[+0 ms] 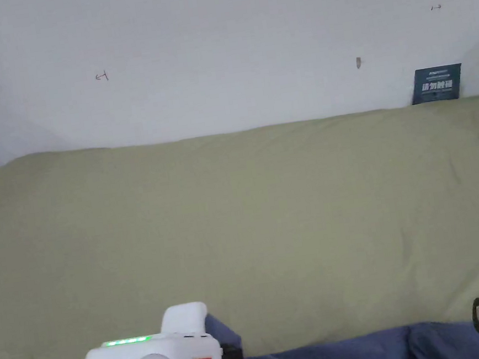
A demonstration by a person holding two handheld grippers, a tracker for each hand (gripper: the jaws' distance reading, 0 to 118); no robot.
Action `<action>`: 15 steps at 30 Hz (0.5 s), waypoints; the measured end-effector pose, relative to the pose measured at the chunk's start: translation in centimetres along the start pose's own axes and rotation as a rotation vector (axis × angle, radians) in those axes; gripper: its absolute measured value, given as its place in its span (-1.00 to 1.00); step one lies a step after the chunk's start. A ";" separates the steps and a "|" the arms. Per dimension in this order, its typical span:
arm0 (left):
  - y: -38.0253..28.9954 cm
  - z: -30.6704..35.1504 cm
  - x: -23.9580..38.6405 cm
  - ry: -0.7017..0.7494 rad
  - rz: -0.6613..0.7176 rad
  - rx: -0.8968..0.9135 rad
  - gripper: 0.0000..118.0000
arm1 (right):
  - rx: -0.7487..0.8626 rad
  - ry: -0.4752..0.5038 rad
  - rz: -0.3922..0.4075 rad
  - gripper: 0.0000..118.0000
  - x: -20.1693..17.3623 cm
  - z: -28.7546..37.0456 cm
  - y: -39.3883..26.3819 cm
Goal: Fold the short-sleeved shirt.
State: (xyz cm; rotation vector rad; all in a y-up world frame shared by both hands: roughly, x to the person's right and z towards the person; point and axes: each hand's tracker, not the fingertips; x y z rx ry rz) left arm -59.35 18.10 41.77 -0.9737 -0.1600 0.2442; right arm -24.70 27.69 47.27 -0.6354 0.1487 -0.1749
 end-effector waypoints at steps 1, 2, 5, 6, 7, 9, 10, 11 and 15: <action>-0.3 -1.3 1.6 -0.033 -0.010 -0.020 -0.70 | 0.000 0.001 -0.004 -0.98 0.2 0.2 -0.1; -0.4 -2.6 2.7 -0.048 -0.009 -0.048 -0.69 | -0.001 0.000 -0.002 -0.98 0.4 0.3 -0.3; -0.8 -5.4 5.7 -0.087 -0.026 -0.076 -0.69 | -0.004 -0.010 -0.005 -0.97 1.2 0.7 -0.5; -0.8 -6.3 6.1 -0.095 -0.019 -0.089 -0.69 | -0.003 -0.009 -0.014 -0.97 1.5 0.9 -0.6; -0.8 -7.2 6.3 -0.093 -0.005 -0.112 -0.69 | -0.005 -0.006 -0.021 -0.97 1.8 0.9 -0.7; -1.0 -8.3 6.2 -0.082 0.032 -0.123 -0.56 | -0.008 0.002 -0.032 -0.97 2.3 1.0 -0.7; -1.1 -8.5 5.9 -0.092 0.053 -0.126 -0.37 | -0.009 0.004 -0.034 -0.97 2.5 1.0 -0.8; -1.2 -8.4 5.3 -0.123 0.098 -0.119 -0.04 | -0.010 0.007 -0.034 -0.97 2.6 1.1 -0.8; -0.6 -4.6 4.2 -0.157 0.104 -0.009 0.12 | -0.011 0.013 -0.036 -0.97 2.8 0.9 -1.0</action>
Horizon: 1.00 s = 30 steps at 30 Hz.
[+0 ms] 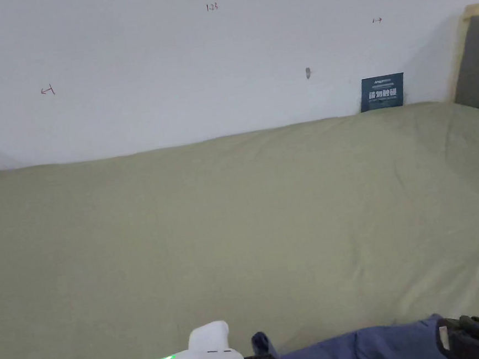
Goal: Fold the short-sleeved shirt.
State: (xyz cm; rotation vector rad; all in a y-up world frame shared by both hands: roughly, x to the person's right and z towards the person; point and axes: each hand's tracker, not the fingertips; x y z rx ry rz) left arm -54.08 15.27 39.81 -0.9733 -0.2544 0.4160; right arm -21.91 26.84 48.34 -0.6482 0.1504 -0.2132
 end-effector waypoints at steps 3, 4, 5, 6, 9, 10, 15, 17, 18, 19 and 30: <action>0.5 3.1 -1.2 -0.093 0.004 0.107 -1.00 | -0.009 0.009 0.003 -0.97 -0.3 -0.5 -0.3; 0.5 3.2 -1.8 -0.088 0.033 0.130 -1.00 | -0.014 0.011 0.007 -0.97 -0.6 -0.6 -0.4; 0.8 3.4 -2.6 -0.038 0.046 0.150 -1.00 | -0.019 0.018 0.008 -0.97 -0.7 -0.8 -0.5; 1.1 3.2 -3.3 -0.038 0.045 0.121 -1.00 | -0.025 0.032 0.006 -0.97 -0.9 -0.9 -0.6; 0.9 1.6 -5.4 -0.062 0.118 0.121 -1.00 | -0.035 0.067 -0.002 -0.97 -1.2 -0.6 -1.1; 0.0 0.6 -5.4 -0.072 0.137 0.117 -1.00 | -0.033 0.073 0.001 -0.97 -1.3 -0.4 -1.2; -2.7 -4.2 -3.1 -0.180 0.157 0.089 -1.00 | -0.015 0.065 -0.003 -0.97 -0.9 0.7 -1.2; -3.5 -6.1 -1.4 -0.155 0.136 0.044 -1.00 | -0.005 0.060 -0.011 -0.97 -0.5 1.2 -1.0; -4.1 -6.7 -0.5 -0.141 0.135 0.045 -1.00 | 0.000 0.053 -0.010 -0.97 -0.3 1.4 -0.8; -4.6 -7.0 0.1 -0.154 0.139 0.050 -1.00 | 0.007 0.045 -0.008 -0.97 -0.2 1.7 -0.7; -6.5 -9.0 4.4 -0.285 0.184 -0.014 -1.00 | 0.041 0.026 -0.006 -0.97 0.0 3.1 -0.2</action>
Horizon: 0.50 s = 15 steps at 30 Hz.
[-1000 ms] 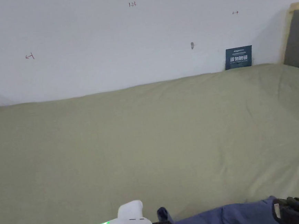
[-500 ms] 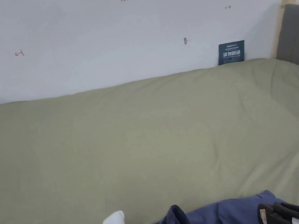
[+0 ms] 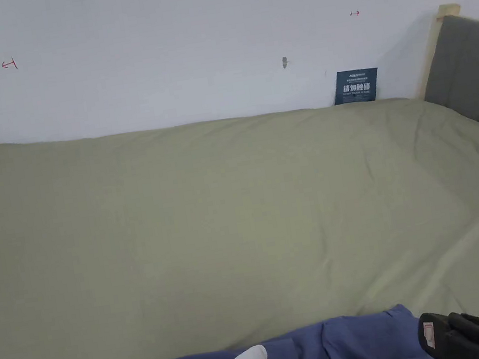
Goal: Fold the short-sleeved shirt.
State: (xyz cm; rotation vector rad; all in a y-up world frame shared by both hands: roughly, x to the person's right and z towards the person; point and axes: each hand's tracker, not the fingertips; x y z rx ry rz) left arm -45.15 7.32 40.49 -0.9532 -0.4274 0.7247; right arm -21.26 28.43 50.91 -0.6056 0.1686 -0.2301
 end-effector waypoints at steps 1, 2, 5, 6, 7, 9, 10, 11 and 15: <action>0.2 0.6 0.0 -0.010 0.009 0.006 -1.00 | 0.001 0.005 0.002 -0.97 -0.1 0.0 0.0; 0.5 1.7 0.3 -0.027 0.027 0.027 -1.00 | 0.003 0.009 0.005 -0.97 -0.1 0.0 0.0; 2.9 7.1 1.5 -0.089 -0.036 0.110 -1.00 | -0.005 0.010 0.028 -0.97 -0.5 -0.6 0.2; 3.6 9.4 2.0 -0.072 -0.113 0.144 -1.00 | -0.014 0.008 0.042 -0.97 -0.7 -1.0 0.3; 4.2 11.5 2.3 -0.046 -0.182 0.167 -1.00 | -0.021 0.009 0.056 -0.97 -1.0 -1.3 0.4; 5.8 15.7 1.4 0.077 -0.294 0.224 -1.00 | -0.023 0.022 0.068 -0.97 -1.6 -2.0 0.4; 6.0 17.2 0.5 0.119 -0.306 0.227 -1.00 | -0.021 0.035 0.066 -0.97 -1.9 -2.2 0.4; 6.3 18.5 -0.9 0.154 -0.290 0.228 -1.00 | -0.023 0.054 0.063 -0.97 -2.3 -2.4 0.5; 6.8 19.9 -8.2 0.020 -0.064 0.023 -1.00 | -0.027 0.108 0.061 -0.97 -3.6 -2.7 0.5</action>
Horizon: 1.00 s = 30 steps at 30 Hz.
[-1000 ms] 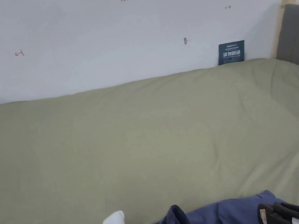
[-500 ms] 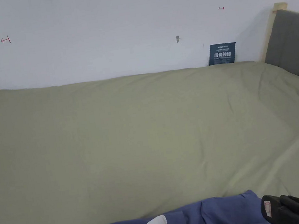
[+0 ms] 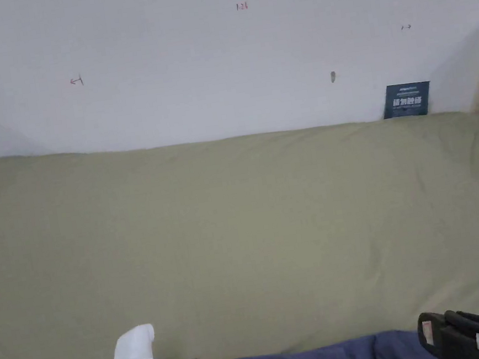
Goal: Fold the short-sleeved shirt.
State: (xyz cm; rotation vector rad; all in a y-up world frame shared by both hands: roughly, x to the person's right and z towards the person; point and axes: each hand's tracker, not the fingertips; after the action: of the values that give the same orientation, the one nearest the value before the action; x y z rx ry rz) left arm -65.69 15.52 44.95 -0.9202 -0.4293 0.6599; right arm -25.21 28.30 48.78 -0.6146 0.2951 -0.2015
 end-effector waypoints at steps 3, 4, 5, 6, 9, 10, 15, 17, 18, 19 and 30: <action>0.0 -1.2 -4.3 0.087 0.112 -0.085 -0.30 | 0.000 0.021 0.010 -0.97 -0.5 0.2 0.1; -0.1 -1.4 -5.0 0.099 0.146 -0.091 0.21 | 0.000 0.022 0.010 -0.97 -0.6 0.3 0.2; -0.5 -1.7 -4.8 0.072 0.182 -0.089 0.50 | -0.001 0.023 0.011 -0.97 -0.7 0.4 0.3; -0.6 -2.0 -5.5 0.035 0.235 -0.079 0.49 | 0.001 0.025 0.014 -0.97 -0.6 0.4 0.2; -1.1 -3.3 -6.2 0.001 0.297 -0.061 0.49 | -0.002 0.027 0.009 -0.97 -0.5 0.6 0.2; -1.2 -4.0 -6.1 0.014 0.289 -0.069 0.49 | -0.005 0.029 0.002 -0.97 -0.4 0.6 0.1; -1.9 -8.4 -6.0 -0.210 0.399 -0.094 0.48 | -0.024 0.010 -0.028 -0.97 0.1 0.2 -0.5; -2.8 -8.8 -4.9 -0.178 0.405 -0.066 -0.11 | -0.035 0.012 -0.034 -0.97 0.2 0.3 -0.6; -3.1 -8.9 -4.7 -0.161 0.430 -0.043 -0.83 | -0.037 0.017 -0.036 -0.97 0.2 0.4 -0.8; -3.4 -9.1 -4.7 -0.152 0.444 -0.040 -0.81 | -0.039 0.020 -0.036 -0.97 0.2 0.6 -0.9; -1.1 -3.1 -7.4 -0.112 0.433 0.138 -0.82 | -0.043 -0.020 -0.023 -0.97 0.6 1.1 -1.1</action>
State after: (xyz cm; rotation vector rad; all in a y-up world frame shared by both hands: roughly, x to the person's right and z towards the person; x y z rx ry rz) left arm -68.87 8.15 43.75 -0.8528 -0.2792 1.1261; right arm -24.38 27.87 50.13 -0.6620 0.2735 -0.2112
